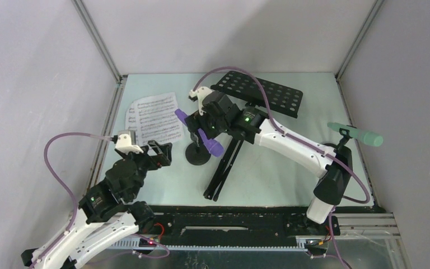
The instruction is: Pack up the instrument practice props
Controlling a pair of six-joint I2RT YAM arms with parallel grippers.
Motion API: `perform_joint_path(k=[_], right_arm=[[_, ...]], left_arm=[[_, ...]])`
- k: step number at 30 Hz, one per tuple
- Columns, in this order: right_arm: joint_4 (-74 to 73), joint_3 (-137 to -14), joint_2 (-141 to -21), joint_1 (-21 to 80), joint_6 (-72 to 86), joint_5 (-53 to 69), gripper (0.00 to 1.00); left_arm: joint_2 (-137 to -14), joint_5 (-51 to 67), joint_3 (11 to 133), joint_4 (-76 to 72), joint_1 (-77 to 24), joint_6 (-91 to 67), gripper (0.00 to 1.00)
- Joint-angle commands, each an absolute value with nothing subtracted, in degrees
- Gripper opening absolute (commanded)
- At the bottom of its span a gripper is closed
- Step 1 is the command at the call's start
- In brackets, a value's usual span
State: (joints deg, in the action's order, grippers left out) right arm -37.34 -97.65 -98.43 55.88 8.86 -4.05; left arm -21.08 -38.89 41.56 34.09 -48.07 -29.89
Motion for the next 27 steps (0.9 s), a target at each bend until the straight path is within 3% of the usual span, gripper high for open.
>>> perform_joint_path(k=[1, 7, 14, 24, 27], right_arm=[[-39.28, -106.05, -96.52, 55.15, 10.9, -5.6, 0.96], [-37.42, -104.18, -94.43, 54.95, 13.56, -9.96, 0.99], [-36.83, -102.2, -91.41, 51.07, 23.41, -3.15, 1.0], [-21.99, -79.85, -77.92, 38.68, 34.61, 15.63, 1.0], [-19.9, -75.89, -72.79, 38.5, 30.76, 14.43, 1.0]], left_arm=[[-22.71, -41.27, 42.3, 31.47, -47.77, -28.36, 1.0], [-23.56, -42.45, 42.8, 32.13, -47.77, -27.59, 1.0], [-22.02, -42.72, 43.03, 34.29, -47.76, -28.12, 1.0], [-20.14, -39.51, 46.54, 36.03, -47.76, -24.51, 1.0], [-20.29, -38.06, 48.34, 35.41, -47.81, -21.13, 1.0]])
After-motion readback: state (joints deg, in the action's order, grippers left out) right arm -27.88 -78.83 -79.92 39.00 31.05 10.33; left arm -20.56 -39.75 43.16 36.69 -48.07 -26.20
